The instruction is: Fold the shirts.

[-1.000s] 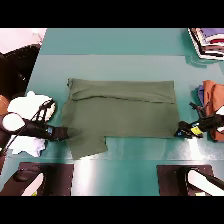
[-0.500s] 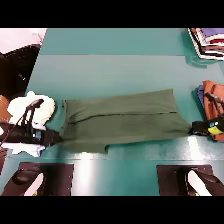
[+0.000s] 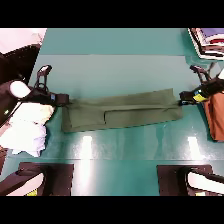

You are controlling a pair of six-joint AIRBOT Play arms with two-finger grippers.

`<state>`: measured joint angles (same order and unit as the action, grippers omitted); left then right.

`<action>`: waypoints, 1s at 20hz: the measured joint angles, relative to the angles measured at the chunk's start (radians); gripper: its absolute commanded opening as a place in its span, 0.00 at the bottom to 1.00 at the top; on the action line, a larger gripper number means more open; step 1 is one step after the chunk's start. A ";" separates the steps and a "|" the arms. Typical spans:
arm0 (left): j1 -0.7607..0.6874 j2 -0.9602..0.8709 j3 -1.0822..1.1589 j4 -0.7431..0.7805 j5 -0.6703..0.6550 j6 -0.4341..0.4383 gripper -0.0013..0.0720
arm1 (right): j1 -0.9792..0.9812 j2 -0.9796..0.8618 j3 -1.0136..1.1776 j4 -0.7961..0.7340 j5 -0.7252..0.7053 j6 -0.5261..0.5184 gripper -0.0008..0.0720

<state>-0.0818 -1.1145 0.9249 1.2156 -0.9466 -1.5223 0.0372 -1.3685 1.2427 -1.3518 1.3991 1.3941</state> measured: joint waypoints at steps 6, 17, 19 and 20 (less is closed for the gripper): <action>0.000 -0.115 0.047 -0.001 0.114 0.009 0.77 | -0.035 -0.166 0.140 0.152 -0.031 -0.007 0.58; 0.000 -0.131 0.106 -0.121 -0.082 0.022 0.05 | -0.354 -0.163 -0.063 0.337 -0.008 -0.168 0.86; 0.000 -0.132 0.106 -0.165 -0.084 0.029 0.05 | -0.374 -0.198 -0.081 0.385 -0.006 -0.198 0.85; 0.000 -0.132 0.106 -0.183 -0.084 0.031 0.05 | -0.375 -0.219 -0.087 0.414 -0.006 -0.213 0.85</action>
<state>-0.0814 -1.2465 1.0313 1.0321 -1.0306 -1.4914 -0.3378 -1.5871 1.1557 -0.9375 1.3926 1.1812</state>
